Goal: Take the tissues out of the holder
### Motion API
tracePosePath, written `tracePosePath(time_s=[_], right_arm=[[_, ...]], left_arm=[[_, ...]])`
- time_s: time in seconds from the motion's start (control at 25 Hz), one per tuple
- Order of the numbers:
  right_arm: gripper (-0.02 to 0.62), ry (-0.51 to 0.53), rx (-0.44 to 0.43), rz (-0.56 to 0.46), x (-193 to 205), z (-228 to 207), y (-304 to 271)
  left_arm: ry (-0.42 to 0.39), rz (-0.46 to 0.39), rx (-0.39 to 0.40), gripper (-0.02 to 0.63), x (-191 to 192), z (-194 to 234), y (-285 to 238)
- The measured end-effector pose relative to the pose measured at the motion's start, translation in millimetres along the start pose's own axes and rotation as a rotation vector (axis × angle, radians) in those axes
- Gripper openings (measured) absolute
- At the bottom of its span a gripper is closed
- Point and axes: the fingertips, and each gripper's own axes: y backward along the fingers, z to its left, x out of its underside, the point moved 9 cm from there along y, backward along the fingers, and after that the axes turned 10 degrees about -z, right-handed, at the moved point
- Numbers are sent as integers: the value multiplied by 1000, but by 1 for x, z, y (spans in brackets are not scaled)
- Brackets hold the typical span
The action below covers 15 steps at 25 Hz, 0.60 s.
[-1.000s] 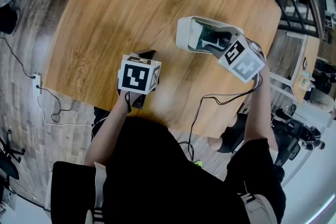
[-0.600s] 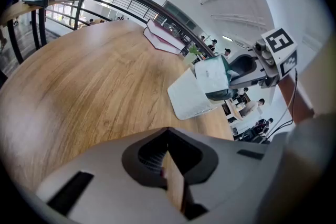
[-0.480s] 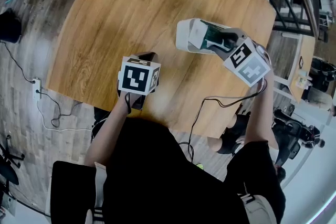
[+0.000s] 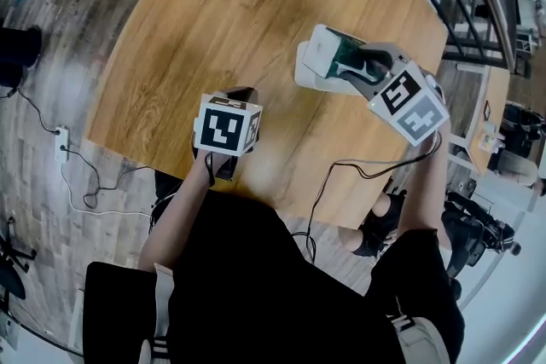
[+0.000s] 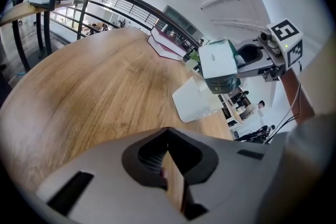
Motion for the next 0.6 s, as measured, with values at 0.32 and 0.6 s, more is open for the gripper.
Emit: tracePosePath(time_s=[0.32, 0.6], right_arm=[[184, 57, 4, -31, -35, -3, -2], [183, 120, -15, -47, -74, -9, -14]], left_arm=[[22, -29, -27, 11, -3, 13, 18], [51, -55, -51, 11, -5, 31, 34]])
